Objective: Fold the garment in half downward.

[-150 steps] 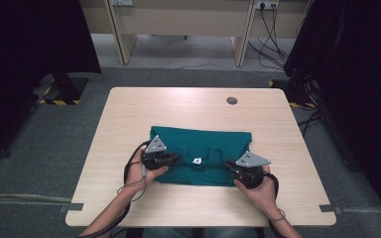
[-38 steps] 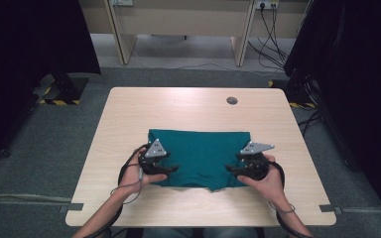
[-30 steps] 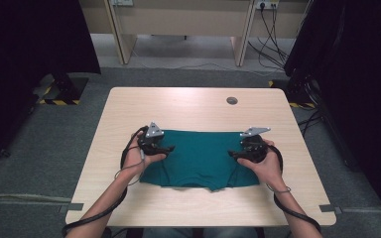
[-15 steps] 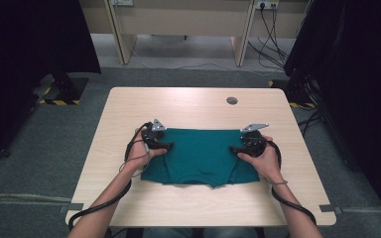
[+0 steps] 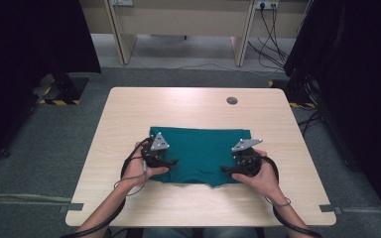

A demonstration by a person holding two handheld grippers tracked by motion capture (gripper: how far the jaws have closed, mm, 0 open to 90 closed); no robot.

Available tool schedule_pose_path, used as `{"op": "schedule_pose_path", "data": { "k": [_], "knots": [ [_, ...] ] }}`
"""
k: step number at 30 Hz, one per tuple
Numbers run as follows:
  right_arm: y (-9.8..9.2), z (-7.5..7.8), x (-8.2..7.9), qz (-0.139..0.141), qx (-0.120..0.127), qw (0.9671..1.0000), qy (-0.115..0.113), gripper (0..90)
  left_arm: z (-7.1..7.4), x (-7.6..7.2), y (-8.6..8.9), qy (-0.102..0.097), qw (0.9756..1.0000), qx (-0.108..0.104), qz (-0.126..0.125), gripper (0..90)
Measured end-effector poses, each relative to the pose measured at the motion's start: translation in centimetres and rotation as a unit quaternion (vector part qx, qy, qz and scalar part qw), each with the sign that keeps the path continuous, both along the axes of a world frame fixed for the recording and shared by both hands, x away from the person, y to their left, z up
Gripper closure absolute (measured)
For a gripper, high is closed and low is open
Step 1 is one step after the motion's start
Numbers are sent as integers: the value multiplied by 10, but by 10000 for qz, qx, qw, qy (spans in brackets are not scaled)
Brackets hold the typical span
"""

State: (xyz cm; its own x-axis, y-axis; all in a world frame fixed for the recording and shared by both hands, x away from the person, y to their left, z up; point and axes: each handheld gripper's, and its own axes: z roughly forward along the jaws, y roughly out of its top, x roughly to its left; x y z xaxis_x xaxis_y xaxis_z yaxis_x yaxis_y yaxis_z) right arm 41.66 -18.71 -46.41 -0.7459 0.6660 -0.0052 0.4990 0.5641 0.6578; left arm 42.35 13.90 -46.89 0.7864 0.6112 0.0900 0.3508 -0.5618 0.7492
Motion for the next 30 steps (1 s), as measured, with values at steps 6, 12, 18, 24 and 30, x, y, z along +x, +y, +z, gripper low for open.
{"op": "schedule_pose_path", "data": {
  "k": [6, 12, 18, 24, 30],
  "knots": [
    [-1, -5, 7, -38, 9, 10000, 22, 252, -6, 12, -2, 116, 9999, 2, 62, 319],
    [-7, -6, 28, -175, 52, 9998, -20, 247, -5, 26, -8, 119, 9998, 15, 149, 325],
    [-11, -7, 39, -270, 130, 9995, -69, 244, -6, 41, -11, 154, 9996, -68, 226, 328],
    [-11, -7, 41, -336, 167, 9993, -59, 235, -4, 38, -8, 146, 9991, -306, 271, 322],
    [-15, -3, 35, -594, 542, 9968, -22, 180, 5, 29, 3, -45, 9968, -650, 460, 231]
  ]
}}
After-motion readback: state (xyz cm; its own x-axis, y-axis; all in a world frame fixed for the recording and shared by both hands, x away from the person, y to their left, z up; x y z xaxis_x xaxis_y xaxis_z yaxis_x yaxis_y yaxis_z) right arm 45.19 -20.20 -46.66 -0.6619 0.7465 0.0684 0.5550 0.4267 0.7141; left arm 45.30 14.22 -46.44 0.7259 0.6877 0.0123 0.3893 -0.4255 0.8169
